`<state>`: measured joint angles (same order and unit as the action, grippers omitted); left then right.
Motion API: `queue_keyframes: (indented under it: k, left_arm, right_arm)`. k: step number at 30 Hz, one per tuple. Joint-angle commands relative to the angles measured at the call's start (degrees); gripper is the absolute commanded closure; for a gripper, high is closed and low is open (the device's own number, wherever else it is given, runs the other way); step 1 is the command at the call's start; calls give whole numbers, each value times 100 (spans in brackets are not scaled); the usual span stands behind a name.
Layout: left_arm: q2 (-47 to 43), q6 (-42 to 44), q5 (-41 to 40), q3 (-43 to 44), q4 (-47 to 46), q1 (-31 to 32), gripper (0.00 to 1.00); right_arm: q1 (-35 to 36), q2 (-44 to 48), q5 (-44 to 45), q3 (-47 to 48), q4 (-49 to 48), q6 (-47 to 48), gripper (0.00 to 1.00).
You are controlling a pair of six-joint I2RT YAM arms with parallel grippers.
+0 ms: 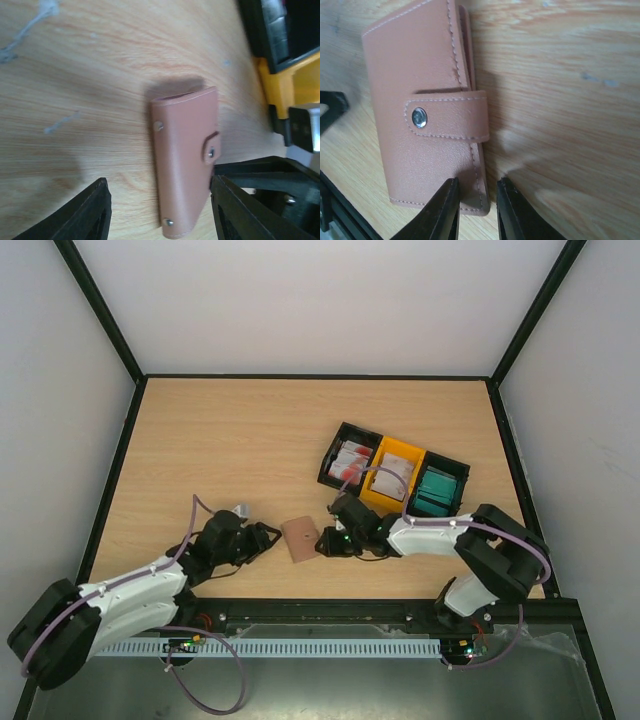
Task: Put the credit cards into the card holder
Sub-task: Move the card holder to the center of the board.
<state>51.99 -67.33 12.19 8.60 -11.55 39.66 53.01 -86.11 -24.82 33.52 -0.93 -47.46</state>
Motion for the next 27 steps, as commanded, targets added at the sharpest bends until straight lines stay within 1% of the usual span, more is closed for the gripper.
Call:
queue_keyframes:
  k: [1, 4, 6, 11, 14, 18, 21, 27]
  left_arm:
    - [394, -154, -82, 155, 237, 33, 44]
    - [683, -157, 33, 182, -69, 33, 47]
    - [855, -136, 114, 182, -312, 33, 48]
    - [1176, 16, 136, 291, -486, 33, 50]
    - [1273, 61, 119, 341, -514, 33, 52]
    - [1254, 106, 17, 380, -479, 33, 56]
    - [1265, 97, -41, 345, -558, 33, 57]
    - [1346, -37, -196, 264, -1023, 24, 58]
  right_arm:
    - [47, -307, 68, -81, -581, -212, 78]
    - [51, -434, 179, -116, -898, -412, 78]
    - [56, -499, 333, -90, -928, -464, 78]
    - [48, -609, 927, 187, -693, -396, 78]
    - [58, -763, 1041, 436, -500, -318, 78]
    - [60, -750, 1253, 600, -251, -200, 75]
    - [60, -894, 989, 706, -212, -135, 74]
    - [60, -1121, 231, 589, -734, -415, 75]
